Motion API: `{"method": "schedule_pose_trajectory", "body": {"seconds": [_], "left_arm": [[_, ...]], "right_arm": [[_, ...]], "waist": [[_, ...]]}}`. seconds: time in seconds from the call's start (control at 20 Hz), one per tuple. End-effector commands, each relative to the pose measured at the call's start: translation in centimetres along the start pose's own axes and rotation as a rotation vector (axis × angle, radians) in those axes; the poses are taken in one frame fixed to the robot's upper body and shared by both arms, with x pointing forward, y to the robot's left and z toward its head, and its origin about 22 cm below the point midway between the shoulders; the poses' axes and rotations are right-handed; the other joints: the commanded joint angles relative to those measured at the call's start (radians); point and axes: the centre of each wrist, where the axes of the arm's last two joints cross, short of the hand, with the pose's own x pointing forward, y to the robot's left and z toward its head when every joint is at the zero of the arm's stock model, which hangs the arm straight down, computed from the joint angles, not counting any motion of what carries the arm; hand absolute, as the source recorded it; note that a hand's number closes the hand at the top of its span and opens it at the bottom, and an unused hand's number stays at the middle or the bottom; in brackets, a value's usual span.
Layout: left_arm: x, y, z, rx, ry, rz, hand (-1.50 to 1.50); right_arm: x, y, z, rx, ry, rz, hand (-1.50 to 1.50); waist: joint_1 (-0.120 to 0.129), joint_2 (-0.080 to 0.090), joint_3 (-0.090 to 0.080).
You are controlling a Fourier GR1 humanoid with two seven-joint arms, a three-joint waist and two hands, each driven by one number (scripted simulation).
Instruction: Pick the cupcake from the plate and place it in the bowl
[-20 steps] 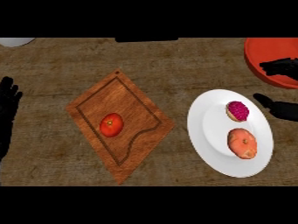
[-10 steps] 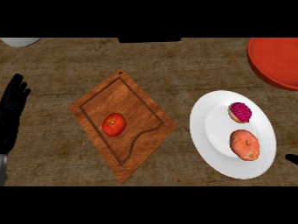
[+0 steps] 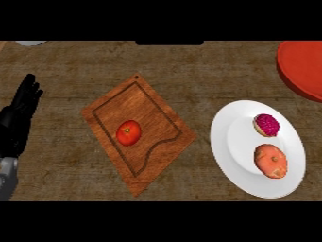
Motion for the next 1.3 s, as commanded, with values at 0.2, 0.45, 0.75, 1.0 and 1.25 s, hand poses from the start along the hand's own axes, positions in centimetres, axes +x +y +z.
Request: {"method": "schedule_pose_trajectory", "body": {"seconds": [0.2,0.45,0.75,1.0,1.25], "left_arm": [[0.3,-1.0,-0.3,-0.029,-0.013,0.015,0.00],[-0.2,-0.1,-0.9,-0.023,-0.030,-0.020,0.00],[1.2,-0.1,-1.6,-0.018,-0.022,-0.005,0.00],[-1.5,0.3,1.0,-0.020,-0.016,-0.004,0.00],[0.3,-0.2,-1.3,-0.004,-0.015,0.004,0.00]], "right_arm": [[3.5,-3.0,-4.3,0.250,0.118,0.240,-1.50],[3.9,-0.6,-7.0,0.406,0.189,0.292,-1.50],[3.0,3.2,-9.3,0.604,0.194,0.287,-1.50],[2.8,4.6,-10.8,0.739,0.273,0.361,-1.50],[3.2,7.9,-11.2,0.792,0.281,0.431,-1.50]], "waist": [[0.030,0.006,-0.001],[0.033,0.007,-0.001],[0.020,0.004,0.000],[0.026,0.003,0.000],[0.008,0.001,0.000]]}}
